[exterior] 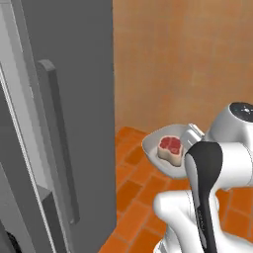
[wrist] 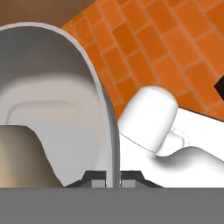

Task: Take the meat container that has the steak and place it on the second highest rack of the freezer. Then take the vegetable container that has the cucumber and bell pepper and place it on the highest rack of the freezer.

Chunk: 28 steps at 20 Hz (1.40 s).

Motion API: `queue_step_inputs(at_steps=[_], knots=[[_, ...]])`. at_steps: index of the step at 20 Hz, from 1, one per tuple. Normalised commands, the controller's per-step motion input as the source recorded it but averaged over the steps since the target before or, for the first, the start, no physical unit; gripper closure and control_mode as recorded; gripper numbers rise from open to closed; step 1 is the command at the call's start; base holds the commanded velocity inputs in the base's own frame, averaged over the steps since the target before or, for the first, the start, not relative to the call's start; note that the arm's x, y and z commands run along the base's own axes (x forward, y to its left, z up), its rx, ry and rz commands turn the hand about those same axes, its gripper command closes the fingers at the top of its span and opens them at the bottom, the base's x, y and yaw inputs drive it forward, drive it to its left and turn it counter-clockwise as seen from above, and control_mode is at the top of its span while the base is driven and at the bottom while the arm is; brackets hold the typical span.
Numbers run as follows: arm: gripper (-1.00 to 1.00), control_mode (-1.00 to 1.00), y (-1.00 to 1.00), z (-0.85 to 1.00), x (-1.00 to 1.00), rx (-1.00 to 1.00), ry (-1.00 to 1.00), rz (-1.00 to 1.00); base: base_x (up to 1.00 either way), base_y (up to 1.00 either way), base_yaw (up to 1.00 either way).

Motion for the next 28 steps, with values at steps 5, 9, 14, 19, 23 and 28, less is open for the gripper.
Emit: queue_step_inputs(at_steps=[5, 9, 14, 19, 23, 28], knots=[[1.0, 1.0, 0.0, 0.0, 0.0, 0.0, 0.0, 0.0, 0.45, -0.03, 0.51], [1.0, 1.0, 0.0, 0.0, 0.0, 0.0, 0.0, 0.0, 0.1, 0.03, 0.59], [1.0, 1.0, 0.0, 0.0, 0.0, 0.0, 0.0, 0.0, 0.38, -0.22, 0.49], [1.0, 1.0, 0.0, 0.0, 0.0, 0.0, 0.0, 0.0, 0.27, -0.01, 0.53], [1.0, 1.0, 0.0, 0.0, 0.0, 0.0, 0.0, 0.0, 0.21, 0.0, 0.53], [1.0, 1.0, 0.0, 0.0, 0.0, 0.0, 0.0, 0.0, 0.45, 0.0, 0.3]])
